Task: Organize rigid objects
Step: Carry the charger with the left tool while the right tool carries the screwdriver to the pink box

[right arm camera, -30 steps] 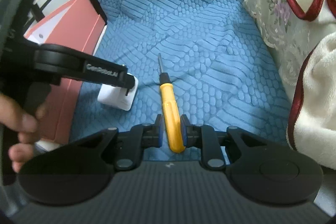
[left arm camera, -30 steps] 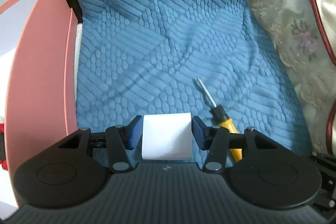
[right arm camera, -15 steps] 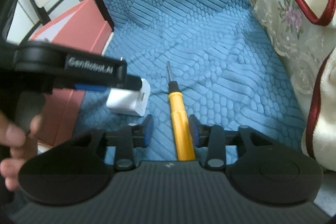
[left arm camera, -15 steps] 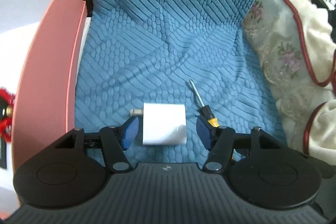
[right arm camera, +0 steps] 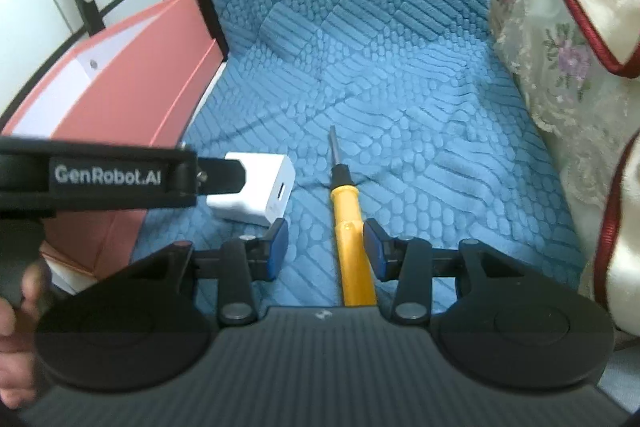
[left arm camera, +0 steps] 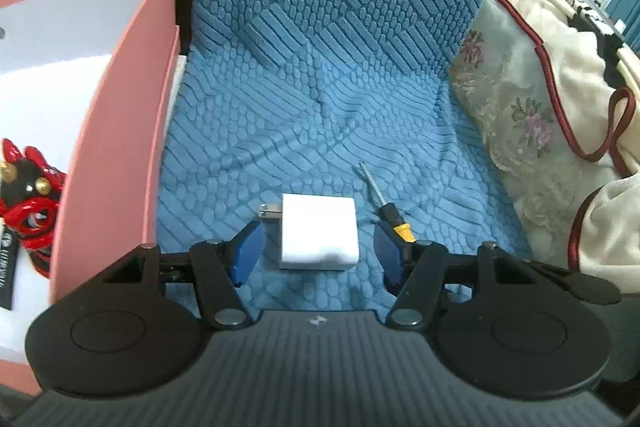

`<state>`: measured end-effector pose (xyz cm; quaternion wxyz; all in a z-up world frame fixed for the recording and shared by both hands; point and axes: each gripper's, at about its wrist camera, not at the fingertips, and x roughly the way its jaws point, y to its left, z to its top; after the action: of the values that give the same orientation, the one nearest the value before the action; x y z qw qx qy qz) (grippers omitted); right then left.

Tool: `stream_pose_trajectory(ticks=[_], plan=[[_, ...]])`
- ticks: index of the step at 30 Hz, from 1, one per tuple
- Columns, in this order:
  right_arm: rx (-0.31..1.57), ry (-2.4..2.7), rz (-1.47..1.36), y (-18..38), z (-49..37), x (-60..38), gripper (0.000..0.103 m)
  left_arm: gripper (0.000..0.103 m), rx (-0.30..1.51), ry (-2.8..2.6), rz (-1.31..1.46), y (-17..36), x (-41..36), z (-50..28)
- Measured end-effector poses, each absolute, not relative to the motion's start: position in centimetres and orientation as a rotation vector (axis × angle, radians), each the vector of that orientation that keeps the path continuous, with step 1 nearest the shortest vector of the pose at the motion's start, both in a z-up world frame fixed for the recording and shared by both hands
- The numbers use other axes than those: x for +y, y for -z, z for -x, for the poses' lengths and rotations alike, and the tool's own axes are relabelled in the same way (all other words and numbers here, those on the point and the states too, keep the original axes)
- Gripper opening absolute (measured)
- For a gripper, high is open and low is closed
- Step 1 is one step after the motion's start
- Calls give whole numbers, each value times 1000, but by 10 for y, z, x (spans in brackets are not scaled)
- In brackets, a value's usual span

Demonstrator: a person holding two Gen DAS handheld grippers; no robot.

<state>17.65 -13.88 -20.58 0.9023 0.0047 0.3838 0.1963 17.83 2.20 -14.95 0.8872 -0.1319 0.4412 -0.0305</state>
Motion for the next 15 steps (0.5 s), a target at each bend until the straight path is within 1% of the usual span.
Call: stream_pose_trajectory(ticks=[10, 13, 15], plan=[[779, -385, 49, 214, -183, -130, 40, 67, 935, 109, 313, 161, 24, -191], [786, -367, 71, 217, -185, -128, 33, 67, 941, 108, 311, 164, 23, -194], [795, -355, 70, 218, -187, -129, 27, 67, 950, 109, 310, 167, 22, -196]])
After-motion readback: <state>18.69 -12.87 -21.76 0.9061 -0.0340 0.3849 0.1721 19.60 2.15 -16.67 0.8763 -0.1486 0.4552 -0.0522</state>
